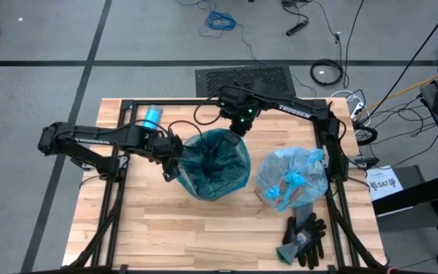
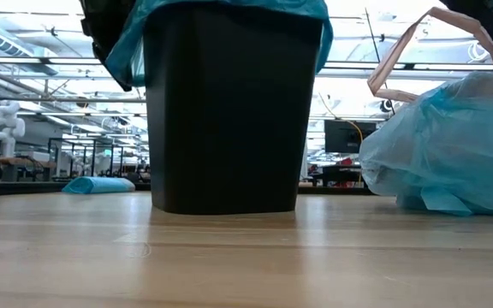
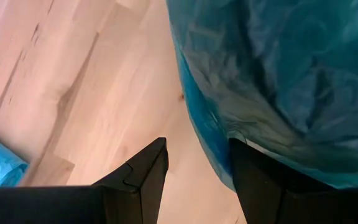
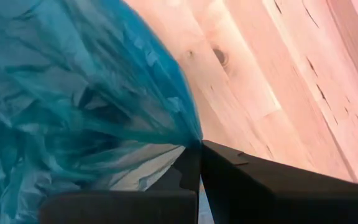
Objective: Place trash/remove bag and relplace
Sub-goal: Insert a new blue trash bag into the trash bin
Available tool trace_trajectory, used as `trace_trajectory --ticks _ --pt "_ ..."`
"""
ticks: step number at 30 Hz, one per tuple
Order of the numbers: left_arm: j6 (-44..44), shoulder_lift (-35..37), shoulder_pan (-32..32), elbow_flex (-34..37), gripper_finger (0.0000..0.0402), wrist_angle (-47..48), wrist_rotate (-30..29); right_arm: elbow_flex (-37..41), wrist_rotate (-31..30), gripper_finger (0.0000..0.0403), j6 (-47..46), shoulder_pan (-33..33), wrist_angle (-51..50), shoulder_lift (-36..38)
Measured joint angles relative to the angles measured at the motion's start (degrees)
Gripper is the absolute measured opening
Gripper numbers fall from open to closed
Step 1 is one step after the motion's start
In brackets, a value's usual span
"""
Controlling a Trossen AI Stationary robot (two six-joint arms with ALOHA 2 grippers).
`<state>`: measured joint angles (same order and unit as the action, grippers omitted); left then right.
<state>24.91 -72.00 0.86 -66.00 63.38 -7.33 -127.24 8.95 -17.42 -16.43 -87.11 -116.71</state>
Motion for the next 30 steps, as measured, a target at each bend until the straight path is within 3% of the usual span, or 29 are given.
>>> trace_trajectory --ticks 7,12,18,30 --pt "-0.23 -0.01 0.02 0.00 0.0171 -0.63 0.07 -0.02 0.00 0.0009 -0.37 0.45 -0.01 0.27" --pt "-0.24 0.85 0.02 -1.34 0.0171 -0.05 5.28 -0.02 -0.07 0.0016 -0.36 0.79 -0.03 0.31" --pt "-0.34 2.92 0.00 -3.26 0.0171 -0.02 6.62 -0.02 -0.13 0.0017 -0.36 0.79 -0.03 0.33" --pt "1.77 13.08 0.02 -3.50 0.0171 -0.34 5.60 -0.04 -0.46 0.0018 0.24 0.79 -3.04 0.91"
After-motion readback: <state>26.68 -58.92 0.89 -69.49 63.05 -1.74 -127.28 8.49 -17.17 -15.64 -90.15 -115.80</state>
